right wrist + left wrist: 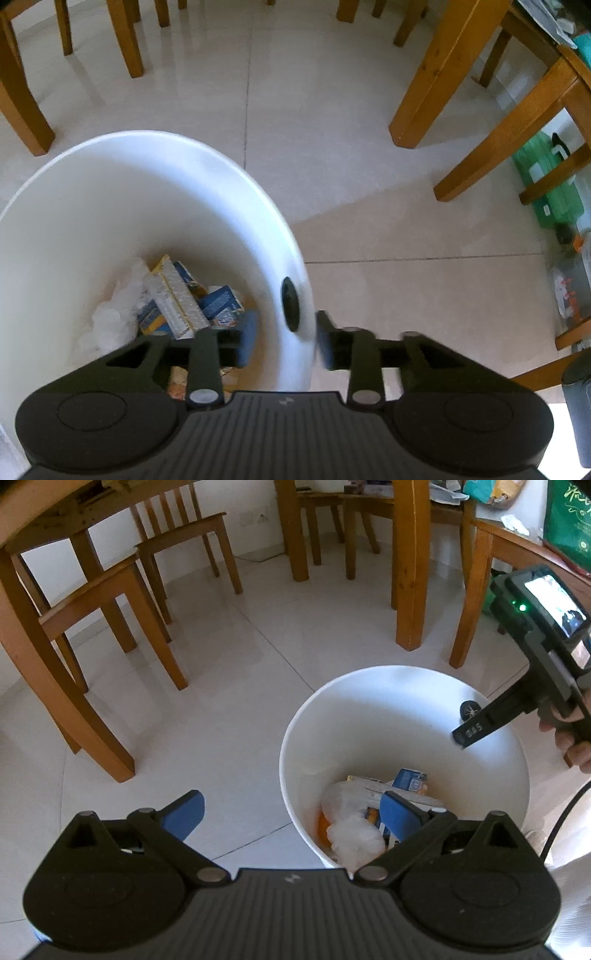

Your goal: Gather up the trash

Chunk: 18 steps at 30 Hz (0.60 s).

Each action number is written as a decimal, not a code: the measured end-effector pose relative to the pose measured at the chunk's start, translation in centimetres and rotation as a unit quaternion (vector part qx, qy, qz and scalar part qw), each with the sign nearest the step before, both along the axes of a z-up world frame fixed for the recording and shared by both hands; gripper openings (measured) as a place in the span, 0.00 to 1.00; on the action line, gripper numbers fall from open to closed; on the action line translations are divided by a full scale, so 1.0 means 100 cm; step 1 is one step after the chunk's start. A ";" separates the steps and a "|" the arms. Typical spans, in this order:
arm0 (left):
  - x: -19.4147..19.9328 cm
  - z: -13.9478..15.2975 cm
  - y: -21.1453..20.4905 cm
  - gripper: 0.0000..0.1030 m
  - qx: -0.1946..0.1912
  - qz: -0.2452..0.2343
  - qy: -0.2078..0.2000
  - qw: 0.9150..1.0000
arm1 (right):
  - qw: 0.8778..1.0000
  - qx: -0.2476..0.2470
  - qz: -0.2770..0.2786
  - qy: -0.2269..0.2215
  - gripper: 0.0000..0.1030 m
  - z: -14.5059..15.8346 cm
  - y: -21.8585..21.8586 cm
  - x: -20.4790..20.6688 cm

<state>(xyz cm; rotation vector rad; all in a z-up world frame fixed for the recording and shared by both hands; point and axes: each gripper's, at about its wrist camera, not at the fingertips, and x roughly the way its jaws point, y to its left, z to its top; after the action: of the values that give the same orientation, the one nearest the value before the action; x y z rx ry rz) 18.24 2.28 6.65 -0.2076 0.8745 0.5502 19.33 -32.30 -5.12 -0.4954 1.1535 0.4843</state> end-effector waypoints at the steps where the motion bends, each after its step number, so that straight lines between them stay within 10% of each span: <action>1: 0.000 0.001 -0.001 0.98 0.000 -0.001 -0.003 1.000 | 1.000 0.004 0.004 0.000 0.66 0.002 0.000 -0.003; 9: 0.001 -0.001 -0.005 0.99 -0.017 0.007 0.008 1.000 | 1.000 0.009 0.010 0.012 0.96 0.019 -0.002 -0.022; 18: -0.002 0.001 -0.006 0.99 -0.080 0.025 0.018 0.996 | 0.998 -0.001 -0.057 0.003 1.00 0.064 -0.031 -0.068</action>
<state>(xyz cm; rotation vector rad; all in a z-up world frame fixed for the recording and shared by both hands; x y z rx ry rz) 18.05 1.72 6.77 -0.3674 0.9518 0.5325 12.50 -35.38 1.26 -0.4265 1.1822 0.3860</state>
